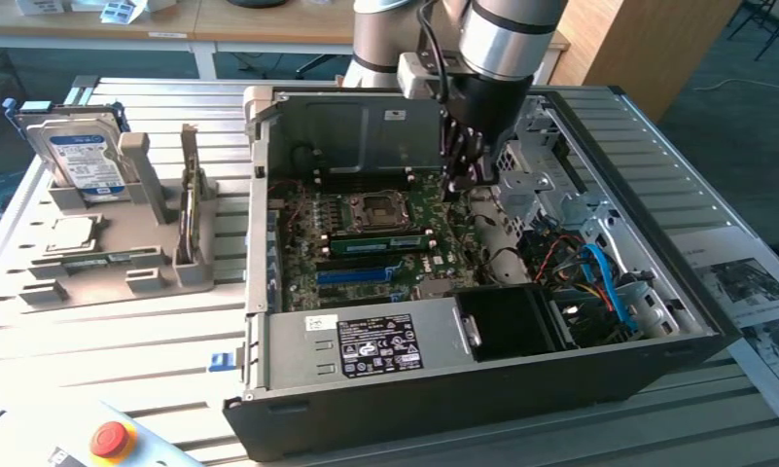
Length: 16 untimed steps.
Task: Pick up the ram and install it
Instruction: 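Press down the ram until it locks into place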
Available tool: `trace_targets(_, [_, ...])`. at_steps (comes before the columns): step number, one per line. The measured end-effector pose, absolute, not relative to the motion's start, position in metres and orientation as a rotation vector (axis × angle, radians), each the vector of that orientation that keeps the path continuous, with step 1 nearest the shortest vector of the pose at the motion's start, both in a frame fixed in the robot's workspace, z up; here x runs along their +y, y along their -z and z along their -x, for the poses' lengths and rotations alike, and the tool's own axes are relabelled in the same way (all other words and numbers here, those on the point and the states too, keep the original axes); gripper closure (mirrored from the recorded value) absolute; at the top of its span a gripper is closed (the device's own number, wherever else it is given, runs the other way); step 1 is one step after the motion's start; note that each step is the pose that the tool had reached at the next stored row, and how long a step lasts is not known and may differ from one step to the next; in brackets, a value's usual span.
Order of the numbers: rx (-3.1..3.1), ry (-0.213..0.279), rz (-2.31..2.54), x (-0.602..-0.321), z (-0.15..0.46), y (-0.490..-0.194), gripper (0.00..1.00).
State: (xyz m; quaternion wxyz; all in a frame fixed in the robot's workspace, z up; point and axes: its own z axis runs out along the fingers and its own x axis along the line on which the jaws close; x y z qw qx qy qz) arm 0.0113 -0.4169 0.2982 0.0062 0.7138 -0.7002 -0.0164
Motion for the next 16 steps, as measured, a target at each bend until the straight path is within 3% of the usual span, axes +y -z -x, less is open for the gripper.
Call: trace_targets(16, [-2.191, 0.051, -2.233, -0.417, -0.011, -0.283, 0.90])
